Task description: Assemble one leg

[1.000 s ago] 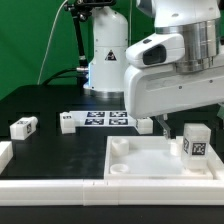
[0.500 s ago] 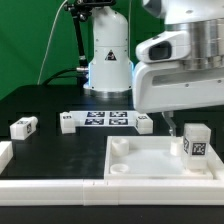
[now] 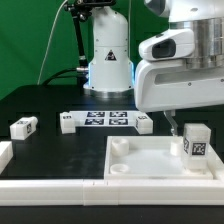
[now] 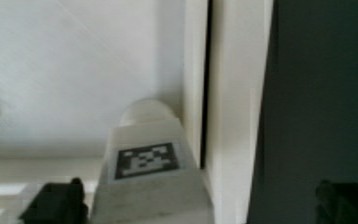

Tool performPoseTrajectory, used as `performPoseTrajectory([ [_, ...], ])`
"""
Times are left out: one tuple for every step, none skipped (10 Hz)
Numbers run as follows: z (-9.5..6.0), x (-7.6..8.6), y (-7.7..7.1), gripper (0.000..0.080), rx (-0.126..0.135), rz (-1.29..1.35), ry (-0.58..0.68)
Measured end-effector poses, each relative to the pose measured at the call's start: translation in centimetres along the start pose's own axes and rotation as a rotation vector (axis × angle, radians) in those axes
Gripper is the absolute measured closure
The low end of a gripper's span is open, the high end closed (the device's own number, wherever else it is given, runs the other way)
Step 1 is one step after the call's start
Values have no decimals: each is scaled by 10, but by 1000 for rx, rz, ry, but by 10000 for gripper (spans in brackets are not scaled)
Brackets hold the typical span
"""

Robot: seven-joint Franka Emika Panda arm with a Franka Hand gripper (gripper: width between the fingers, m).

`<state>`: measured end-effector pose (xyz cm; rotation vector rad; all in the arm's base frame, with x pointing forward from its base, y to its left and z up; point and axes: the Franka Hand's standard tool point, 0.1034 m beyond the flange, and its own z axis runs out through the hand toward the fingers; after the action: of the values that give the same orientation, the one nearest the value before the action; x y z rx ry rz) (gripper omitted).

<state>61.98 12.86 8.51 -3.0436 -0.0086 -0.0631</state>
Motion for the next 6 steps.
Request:
performPoseTrajectory([
  [0,0,0,150,0,0,0],
  [0,0,0,245,0,0,0],
  [0,0,0,245,0,0,0],
  [0,0,1,442,-1,0,0],
  [-1,1,2,495,-2,3,2],
  [-1,1,2,495,-2,3,2],
])
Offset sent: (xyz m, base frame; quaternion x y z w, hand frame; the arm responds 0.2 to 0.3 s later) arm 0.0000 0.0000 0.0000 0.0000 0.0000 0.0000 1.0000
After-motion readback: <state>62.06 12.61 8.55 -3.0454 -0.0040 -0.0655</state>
